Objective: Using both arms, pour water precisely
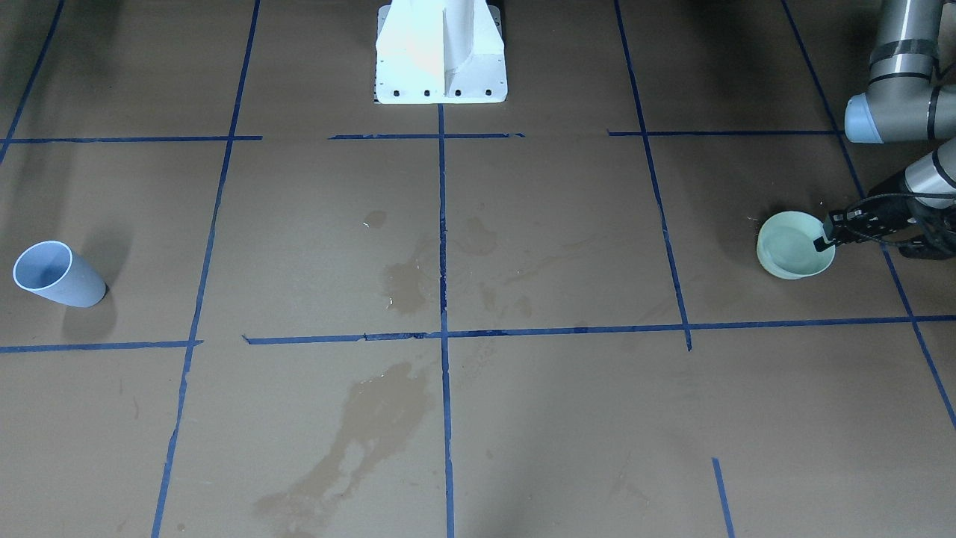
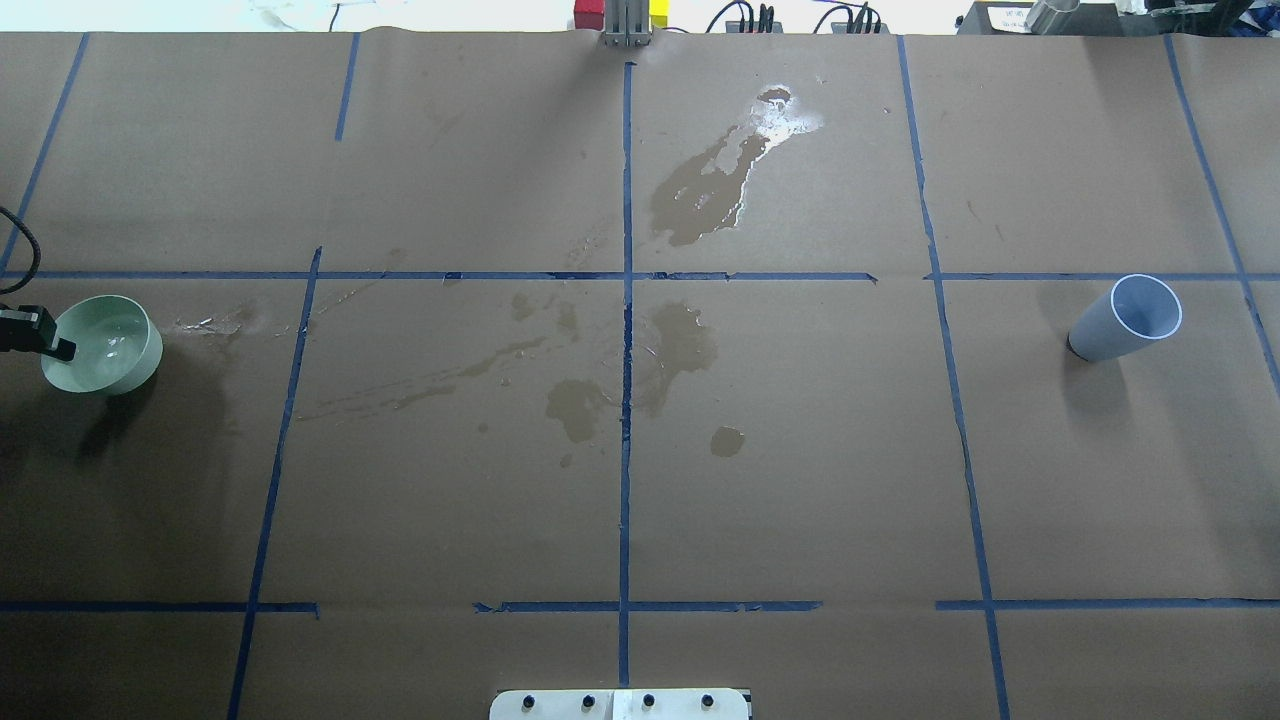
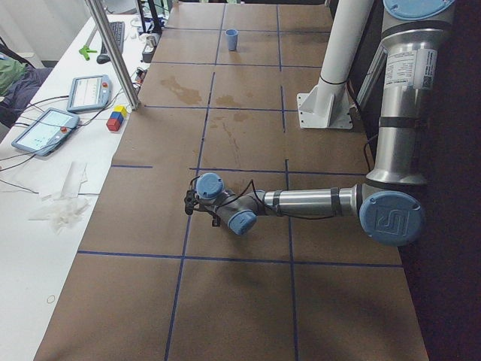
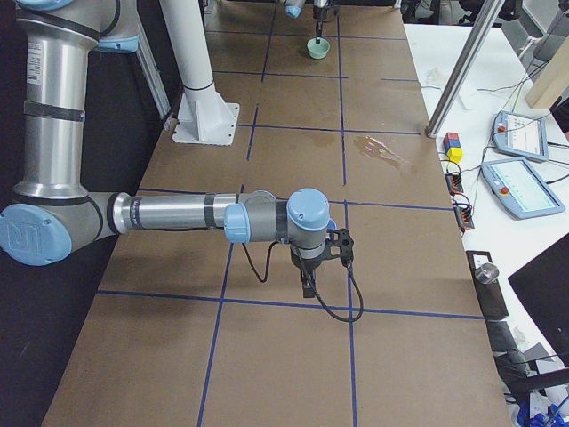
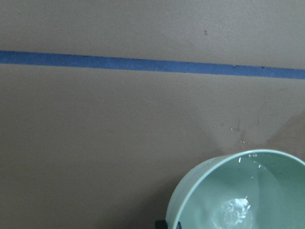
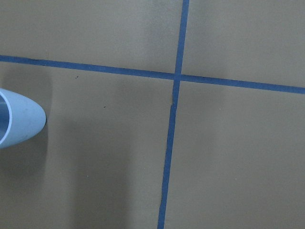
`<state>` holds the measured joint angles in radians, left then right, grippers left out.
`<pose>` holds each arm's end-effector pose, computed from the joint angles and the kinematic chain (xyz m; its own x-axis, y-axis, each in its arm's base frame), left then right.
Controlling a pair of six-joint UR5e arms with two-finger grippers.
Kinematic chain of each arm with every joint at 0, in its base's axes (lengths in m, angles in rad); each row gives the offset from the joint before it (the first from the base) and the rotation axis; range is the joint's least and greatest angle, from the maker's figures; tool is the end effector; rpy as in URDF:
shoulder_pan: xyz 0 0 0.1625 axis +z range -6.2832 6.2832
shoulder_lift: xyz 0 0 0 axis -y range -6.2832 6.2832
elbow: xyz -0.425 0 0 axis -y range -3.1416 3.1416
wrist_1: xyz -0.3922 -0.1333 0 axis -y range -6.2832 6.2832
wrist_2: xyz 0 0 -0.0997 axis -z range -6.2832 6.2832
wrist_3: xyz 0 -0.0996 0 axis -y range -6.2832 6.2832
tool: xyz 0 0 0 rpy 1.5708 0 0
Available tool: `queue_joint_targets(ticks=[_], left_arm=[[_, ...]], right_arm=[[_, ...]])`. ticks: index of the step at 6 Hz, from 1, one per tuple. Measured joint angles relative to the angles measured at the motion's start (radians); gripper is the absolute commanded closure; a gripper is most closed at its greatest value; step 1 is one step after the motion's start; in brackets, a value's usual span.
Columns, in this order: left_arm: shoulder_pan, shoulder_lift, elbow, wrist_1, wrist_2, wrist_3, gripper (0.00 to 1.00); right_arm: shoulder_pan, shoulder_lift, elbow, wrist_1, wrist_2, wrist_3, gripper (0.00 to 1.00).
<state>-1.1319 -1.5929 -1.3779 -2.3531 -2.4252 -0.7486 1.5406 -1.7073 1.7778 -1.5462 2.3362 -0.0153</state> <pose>0.1662 -0.4910 0.6504 0.5375 -0.0129 -0.8432 0.0244 0.9997 0.0003 0.0510 -0.4412 0.6179 0.7182 -0.1027 0.6882 0.0410 0.9936 0.1055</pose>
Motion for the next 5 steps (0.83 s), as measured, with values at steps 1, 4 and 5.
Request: queue_joint_targets(ticks=[1,4,5], left_arm=[[0.001,-0.008,0.013,-0.001,0.000,0.001,0.00],[-0.007,-0.025,-0.001,0.002,0.019,0.016,0.00],[-0.021,-0.024,-0.014,0.007,0.020,0.027,0.00]], right_arm=[[-0.001,0.000,-0.001,0.000,0.000,0.000,0.00],[-0.003,0.000,-0.001,0.002,0.000,0.002,0.00],[-0.003,0.002,0.000,0.003,0.000,0.002,0.00]])
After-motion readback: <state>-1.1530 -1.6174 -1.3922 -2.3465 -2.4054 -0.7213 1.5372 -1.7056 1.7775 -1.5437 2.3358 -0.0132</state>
